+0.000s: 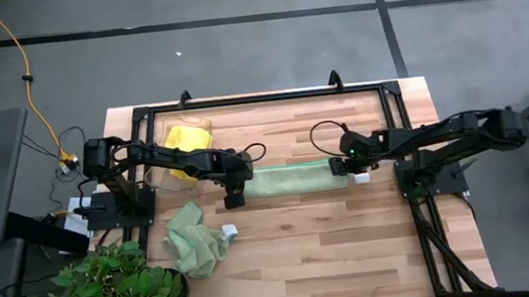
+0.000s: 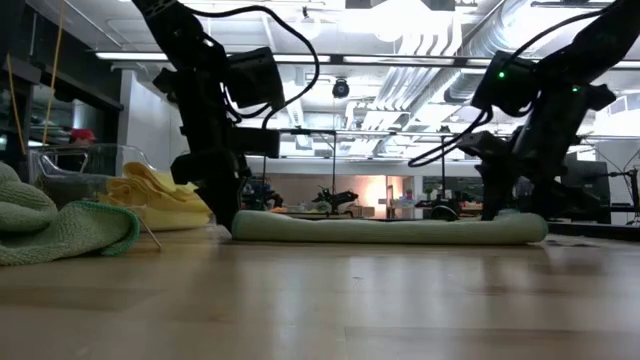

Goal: Fold microfiber towels
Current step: Fold the right green towel, then put the right folded green towel into the transparent bin

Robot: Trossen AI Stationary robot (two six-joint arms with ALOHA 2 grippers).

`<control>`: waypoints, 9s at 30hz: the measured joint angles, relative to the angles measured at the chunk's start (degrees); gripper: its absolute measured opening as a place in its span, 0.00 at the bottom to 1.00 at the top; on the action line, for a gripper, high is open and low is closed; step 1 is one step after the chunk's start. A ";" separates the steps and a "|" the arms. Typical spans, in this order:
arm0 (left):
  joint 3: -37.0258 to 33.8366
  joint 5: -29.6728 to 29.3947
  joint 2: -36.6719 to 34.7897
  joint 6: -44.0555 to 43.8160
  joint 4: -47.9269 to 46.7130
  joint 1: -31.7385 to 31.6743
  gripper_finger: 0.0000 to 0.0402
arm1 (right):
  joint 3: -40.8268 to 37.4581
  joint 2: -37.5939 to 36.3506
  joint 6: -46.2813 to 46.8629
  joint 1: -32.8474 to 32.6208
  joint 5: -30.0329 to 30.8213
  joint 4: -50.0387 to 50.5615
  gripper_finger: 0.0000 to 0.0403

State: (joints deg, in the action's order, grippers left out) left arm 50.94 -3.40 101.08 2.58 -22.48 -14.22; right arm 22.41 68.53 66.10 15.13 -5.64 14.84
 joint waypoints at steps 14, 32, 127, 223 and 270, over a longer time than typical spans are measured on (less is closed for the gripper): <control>0.17 0.50 0.05 -2.35 1.13 0.00 0.00 | 1.23 0.76 -1.78 -0.09 -1.06 -1.05 0.29; 13.30 1.45 7.99 -1.91 3.79 2.13 0.00 | 20.65 -11.16 -15.06 7.00 7.99 45.71 0.01; 15.06 4.70 -1.16 -8.10 17.27 -4.28 0.00 | 25.49 28.06 -24.11 -7.10 0.63 -11.99 0.06; 39.67 10.67 24.32 -2.29 3.10 -2.86 0.61 | 5.33 -26.53 -25.85 1.67 21.79 2.29 0.01; 42.77 9.73 15.85 -11.11 -12.81 0.86 0.60 | 5.14 -25.83 -25.77 1.65 24.31 5.96 0.01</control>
State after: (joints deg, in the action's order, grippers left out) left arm 93.71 6.33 116.93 -8.54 -35.29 -13.36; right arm 27.55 42.70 40.33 16.78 18.68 20.80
